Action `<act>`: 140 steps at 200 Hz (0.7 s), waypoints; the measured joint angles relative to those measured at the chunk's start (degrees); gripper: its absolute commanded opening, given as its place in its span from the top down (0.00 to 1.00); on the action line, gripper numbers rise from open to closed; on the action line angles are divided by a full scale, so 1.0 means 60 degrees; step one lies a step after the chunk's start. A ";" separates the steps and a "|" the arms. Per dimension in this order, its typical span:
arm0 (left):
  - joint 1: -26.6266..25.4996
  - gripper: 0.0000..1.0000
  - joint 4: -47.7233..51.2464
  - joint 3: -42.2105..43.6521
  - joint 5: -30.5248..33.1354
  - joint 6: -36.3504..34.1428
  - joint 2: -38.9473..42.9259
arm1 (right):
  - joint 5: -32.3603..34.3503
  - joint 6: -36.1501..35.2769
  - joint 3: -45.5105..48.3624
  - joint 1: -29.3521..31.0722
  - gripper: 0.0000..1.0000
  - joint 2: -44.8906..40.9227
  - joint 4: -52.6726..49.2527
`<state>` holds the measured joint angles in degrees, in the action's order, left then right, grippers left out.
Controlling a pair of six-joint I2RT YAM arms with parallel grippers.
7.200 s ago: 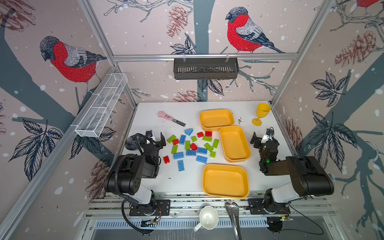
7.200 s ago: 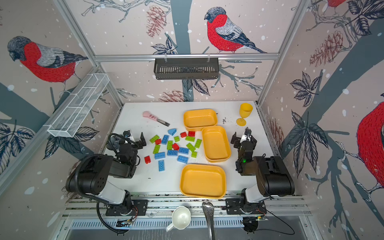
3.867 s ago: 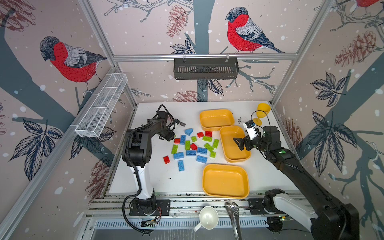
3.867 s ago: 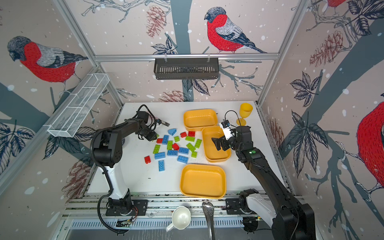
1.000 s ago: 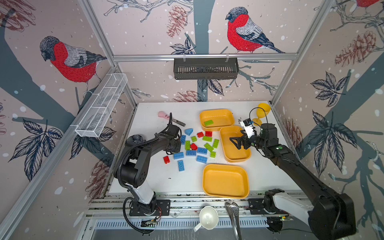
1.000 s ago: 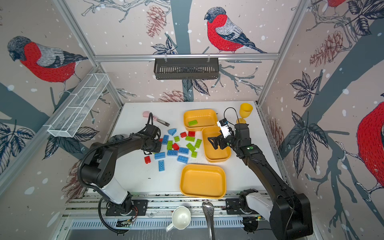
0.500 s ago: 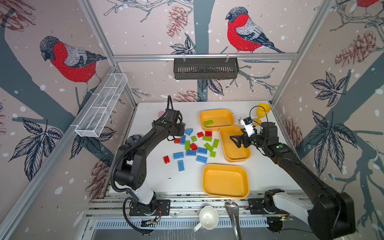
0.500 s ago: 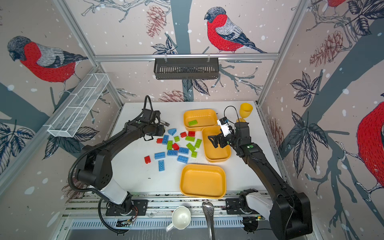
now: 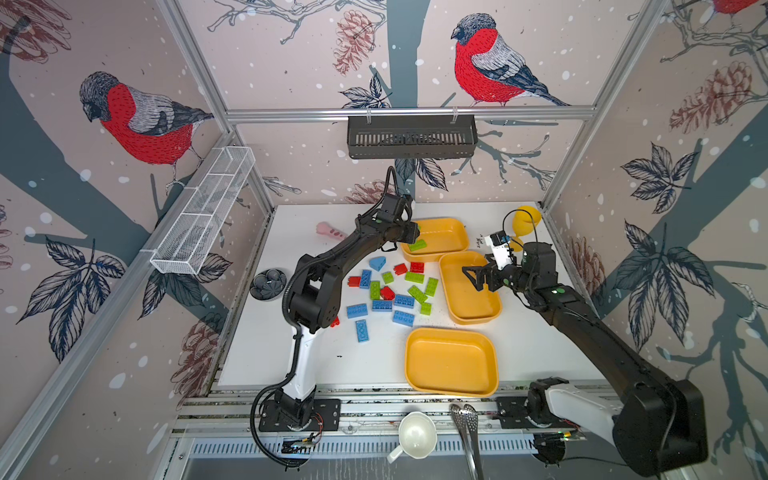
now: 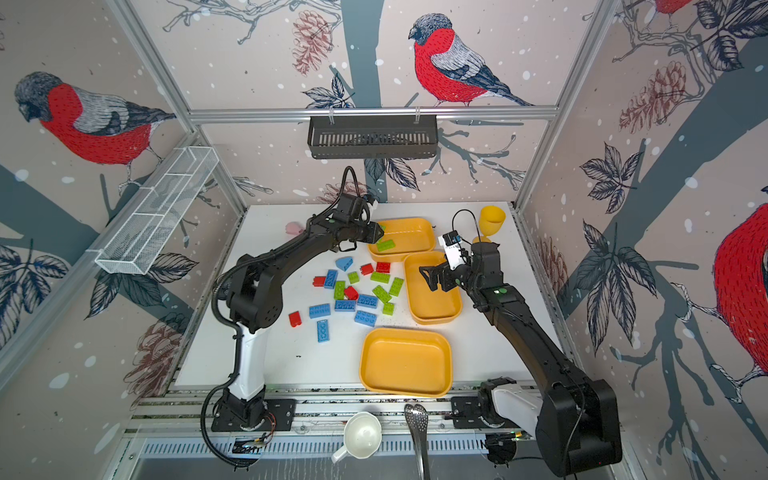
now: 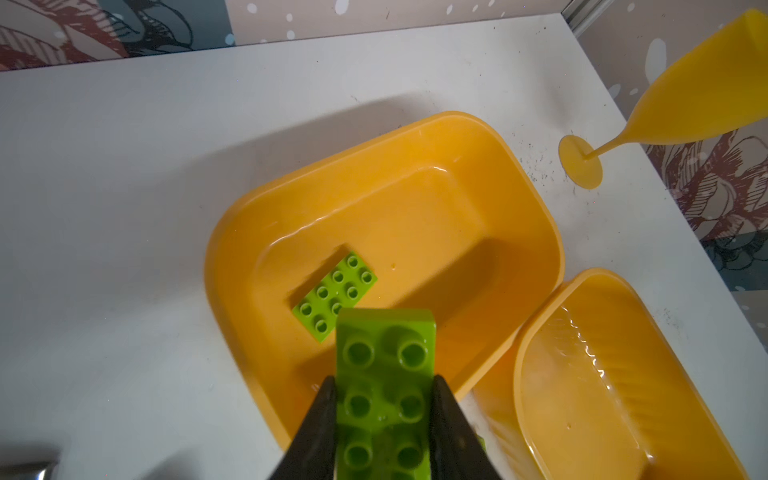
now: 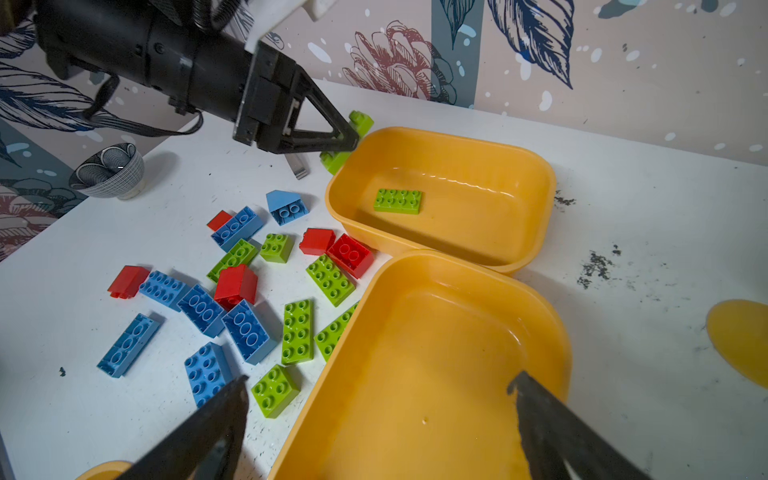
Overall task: Sort the legos into containers by color
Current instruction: 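Carry the green brick to the farthest tray and release beside the first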
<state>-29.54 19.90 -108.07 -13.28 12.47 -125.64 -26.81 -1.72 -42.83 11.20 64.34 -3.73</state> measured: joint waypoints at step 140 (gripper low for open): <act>-0.0295 0.26 0.1508 -0.2277 0.2528 -0.2401 -0.1020 | 0.0146 -0.0208 0.0095 -0.0273 0.00 0.0073 0.0102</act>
<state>-31.31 28.95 -121.73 1.89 -1.93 -131.76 -25.93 -2.96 -42.26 9.56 64.77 -3.11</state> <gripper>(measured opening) 0.733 0.994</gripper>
